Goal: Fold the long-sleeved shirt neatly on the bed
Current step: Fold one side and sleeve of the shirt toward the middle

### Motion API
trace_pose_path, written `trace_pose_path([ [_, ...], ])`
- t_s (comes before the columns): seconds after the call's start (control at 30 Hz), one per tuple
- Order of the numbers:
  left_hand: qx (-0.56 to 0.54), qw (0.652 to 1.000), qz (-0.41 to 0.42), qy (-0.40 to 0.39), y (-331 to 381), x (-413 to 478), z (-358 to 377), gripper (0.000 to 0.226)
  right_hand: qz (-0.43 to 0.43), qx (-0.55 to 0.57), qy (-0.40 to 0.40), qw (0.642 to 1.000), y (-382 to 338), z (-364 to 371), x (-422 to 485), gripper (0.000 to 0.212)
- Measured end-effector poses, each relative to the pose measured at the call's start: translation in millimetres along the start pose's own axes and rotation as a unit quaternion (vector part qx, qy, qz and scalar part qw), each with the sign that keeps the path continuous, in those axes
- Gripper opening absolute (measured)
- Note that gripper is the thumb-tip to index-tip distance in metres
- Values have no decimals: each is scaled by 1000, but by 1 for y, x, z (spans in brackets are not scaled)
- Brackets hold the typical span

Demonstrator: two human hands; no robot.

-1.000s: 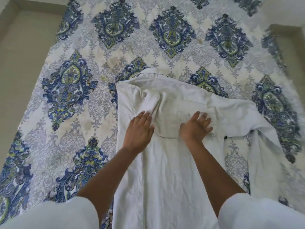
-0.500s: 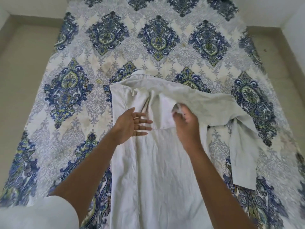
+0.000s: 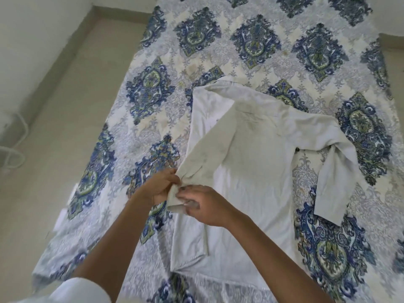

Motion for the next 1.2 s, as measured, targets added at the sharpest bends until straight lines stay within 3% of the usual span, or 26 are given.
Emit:
trace_pose_path([
  [0.1,-17,998,-3,52,-22,-9,-21,33,143,117,-3,983,27,5,-10,29],
  [0.17,-8,998,14,68,-31,-13,-33,31,221,164,113,955,57,-14,-11,20],
  [0.23,0,997,42,62,-34,-19,-36,31,278,155,235,918,95,-34,-14,17],
  [0.33,33,994,98,34,-29,-29,-26,39,341,67,291,891,132,-50,3,20],
  [0.53,-15,992,124,6,-33,-26,0,42,291,-46,306,905,137,-91,113,38],
  [0.63,-64,992,110,-16,-43,-23,6,50,283,-162,253,911,140,-92,157,55],
  [0.73,-106,987,110,-43,-54,-28,8,46,291,-313,165,889,145,-74,177,74],
  [0.83,-149,985,85,-33,-72,-27,-4,46,297,-380,138,865,154,-50,177,58],
  [0.93,-184,982,36,-1,-100,-19,-24,51,264,-371,191,870,148,-43,177,34],
  [1.03,-221,975,-22,25,-136,-12,-39,54,219,-331,206,895,138,-35,183,28],
  [1.13,-204,974,-55,84,-169,-3,-58,47,216,-182,195,939,136,-13,185,23],
  [1.2,-154,977,-63,134,-184,1,-71,40,244,-111,242,932,138,-14,169,24],
])
Point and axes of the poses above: each hand's wrist, its own x-axis towards the middle knuckle, its own z-axis out of the palm, y = z × x, the point moved 10 cm from there along x, towards the middle knuckle, and after that the axes turned 14 degrees about y, right-handed, at the moved point
